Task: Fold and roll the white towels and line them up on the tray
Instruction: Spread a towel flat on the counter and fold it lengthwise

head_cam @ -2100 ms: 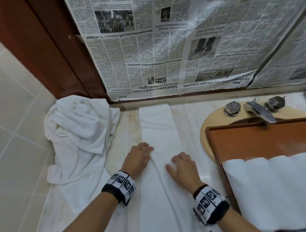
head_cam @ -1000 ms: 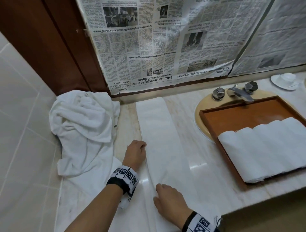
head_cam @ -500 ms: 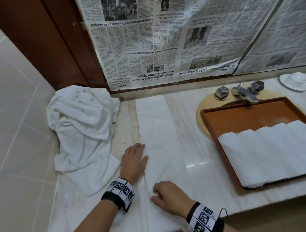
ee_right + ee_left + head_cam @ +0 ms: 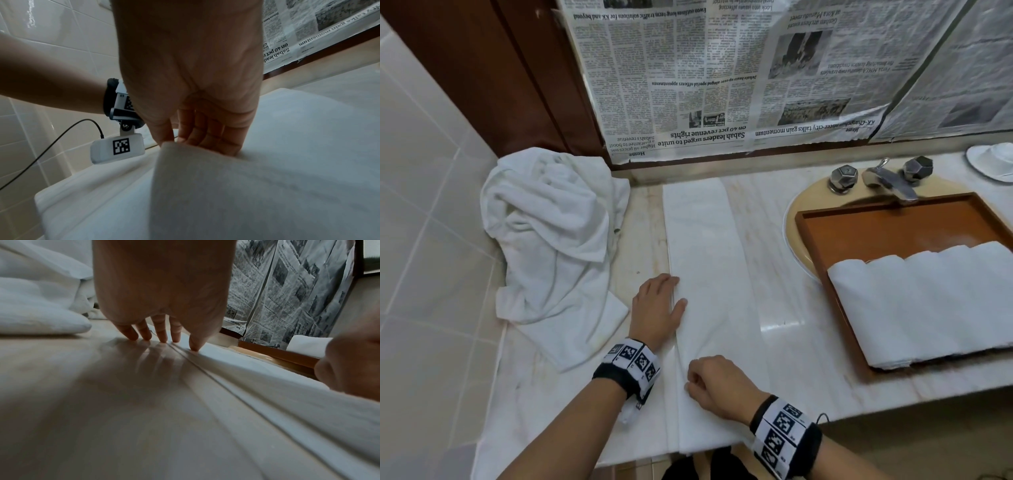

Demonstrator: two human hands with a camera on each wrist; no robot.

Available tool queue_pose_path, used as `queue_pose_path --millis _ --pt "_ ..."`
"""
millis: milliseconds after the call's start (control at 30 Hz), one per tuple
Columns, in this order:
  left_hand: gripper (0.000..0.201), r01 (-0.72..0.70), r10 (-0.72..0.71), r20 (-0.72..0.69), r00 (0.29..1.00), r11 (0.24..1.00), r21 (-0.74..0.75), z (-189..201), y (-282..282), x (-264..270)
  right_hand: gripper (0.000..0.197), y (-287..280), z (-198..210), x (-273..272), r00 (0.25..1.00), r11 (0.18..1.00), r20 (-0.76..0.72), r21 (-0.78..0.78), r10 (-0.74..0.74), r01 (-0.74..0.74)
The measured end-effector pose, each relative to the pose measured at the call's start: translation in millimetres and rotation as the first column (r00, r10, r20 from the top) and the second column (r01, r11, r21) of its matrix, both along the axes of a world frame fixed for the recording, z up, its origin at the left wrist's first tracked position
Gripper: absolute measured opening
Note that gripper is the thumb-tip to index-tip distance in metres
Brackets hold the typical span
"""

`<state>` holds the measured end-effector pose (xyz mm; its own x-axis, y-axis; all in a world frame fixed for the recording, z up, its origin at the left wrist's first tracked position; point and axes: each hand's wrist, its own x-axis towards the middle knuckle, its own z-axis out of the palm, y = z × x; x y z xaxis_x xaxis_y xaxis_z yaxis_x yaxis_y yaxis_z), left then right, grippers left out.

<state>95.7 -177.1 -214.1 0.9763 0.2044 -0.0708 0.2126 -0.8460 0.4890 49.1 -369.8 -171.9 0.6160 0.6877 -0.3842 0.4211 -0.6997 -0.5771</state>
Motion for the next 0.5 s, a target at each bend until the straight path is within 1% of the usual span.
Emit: queue_pose_path --millis 367,500 --pt "0.053 0.0 0.0 0.001 1.0 1.0 0.011 -0.8 -1.4 -0.6 0.024 2.0 -1.8 -1.4 1.0 0.999 -0.003 -0.034 -0.003 0.003" --pt "0.052 -0.01 0.01 -0.005 1.0 1.0 0.012 0.6 -2.2 -0.5 0.023 5.6 -4.2 -5.9 0.997 0.994 0.039 -0.08 0.073 -0.07"
